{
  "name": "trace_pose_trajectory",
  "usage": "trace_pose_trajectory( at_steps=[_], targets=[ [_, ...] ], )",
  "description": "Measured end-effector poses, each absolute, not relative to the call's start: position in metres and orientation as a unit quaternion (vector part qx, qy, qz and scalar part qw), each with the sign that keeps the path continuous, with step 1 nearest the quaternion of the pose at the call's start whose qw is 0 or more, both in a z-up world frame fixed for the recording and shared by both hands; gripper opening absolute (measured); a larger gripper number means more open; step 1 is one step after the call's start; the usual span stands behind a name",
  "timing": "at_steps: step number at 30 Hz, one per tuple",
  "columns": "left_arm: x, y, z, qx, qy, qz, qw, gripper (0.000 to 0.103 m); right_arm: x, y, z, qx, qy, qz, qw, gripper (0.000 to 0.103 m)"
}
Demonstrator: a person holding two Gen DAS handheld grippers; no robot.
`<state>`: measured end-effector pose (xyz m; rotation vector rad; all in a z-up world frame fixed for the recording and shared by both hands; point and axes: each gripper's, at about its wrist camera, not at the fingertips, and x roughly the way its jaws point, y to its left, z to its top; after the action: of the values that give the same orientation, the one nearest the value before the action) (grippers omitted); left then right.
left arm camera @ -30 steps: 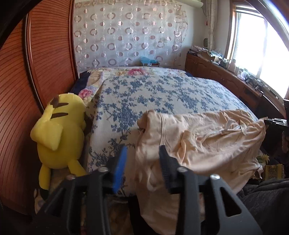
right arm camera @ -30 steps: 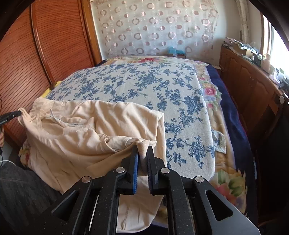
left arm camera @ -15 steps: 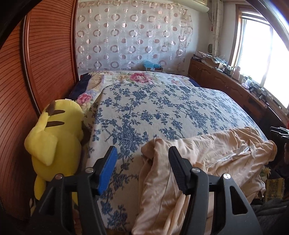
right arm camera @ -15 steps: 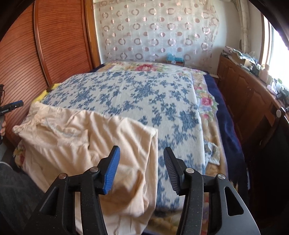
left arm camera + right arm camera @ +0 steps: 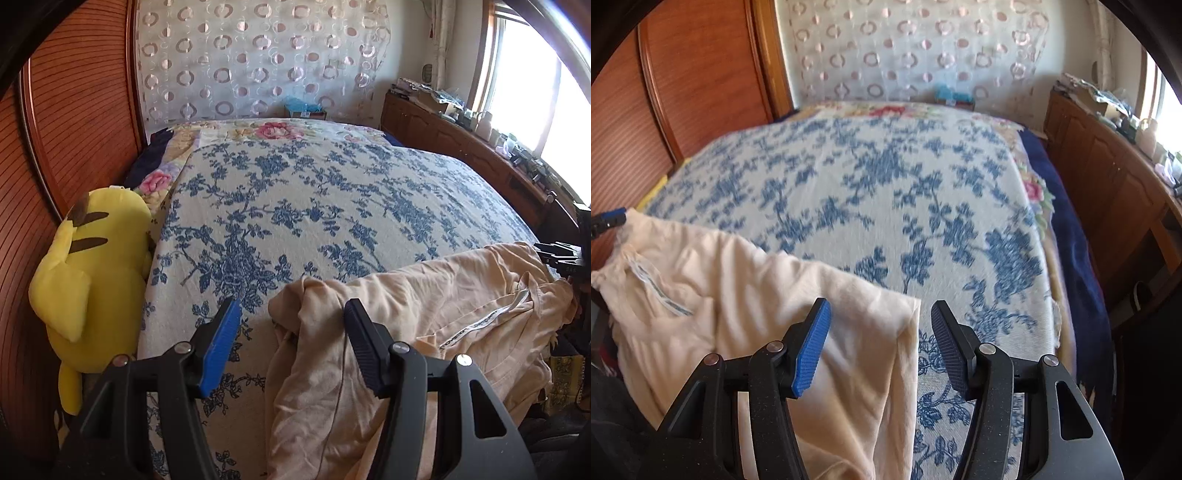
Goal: Fold small clothes
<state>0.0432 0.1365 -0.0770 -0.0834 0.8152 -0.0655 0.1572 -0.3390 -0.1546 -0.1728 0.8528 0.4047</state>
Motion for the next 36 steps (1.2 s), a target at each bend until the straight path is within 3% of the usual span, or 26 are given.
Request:
trace_pose_trajectory(
  at_steps=[20, 24, 25, 26, 28, 32, 36],
  targets=[
    [0.053, 0.142, -0.099, -0.041, 0.424, -0.019, 0.905, 0.058, 0.156, -0.326, -0.162, -0.104, 0.42, 0.2, 0.879, 0.06],
    [0.054, 0.141, -0.098, -0.042, 0.411, -0.02, 0.91, 0.058, 0.155, -0.324, -0.162, -0.103, 0.418, 0.209, 0.878, 0.046],
    [0.055, 0.14, -0.098, -0.04, 0.411, -0.023, 0.911, 0.057, 0.153, -0.323, -0.162, -0.103, 0.417, 0.213, 0.878, 0.036],
    [0.056, 0.138, -0.097, -0.037, 0.411, -0.027, 0.911, 0.051, 0.152, -0.321, -0.161, -0.105, 0.416, 0.22, 0.876, 0.022],
    [0.058, 0.135, -0.098, -0.035, 0.415, -0.039, 0.908, 0.039, 0.148, -0.317, -0.161, -0.109, 0.414, 0.238, 0.872, 0.012],
    [0.06, 0.124, -0.097, -0.023, 0.422, -0.059, 0.905, 0.006, 0.144, -0.311, -0.161, -0.117, 0.415, 0.25, 0.867, 0.007],
    [0.032, 0.119, -0.052, -0.053, 0.355, -0.07, 0.931, 0.004, 0.133, -0.314, -0.149, -0.1, 0.393, 0.251, 0.879, 0.006]
  ],
)
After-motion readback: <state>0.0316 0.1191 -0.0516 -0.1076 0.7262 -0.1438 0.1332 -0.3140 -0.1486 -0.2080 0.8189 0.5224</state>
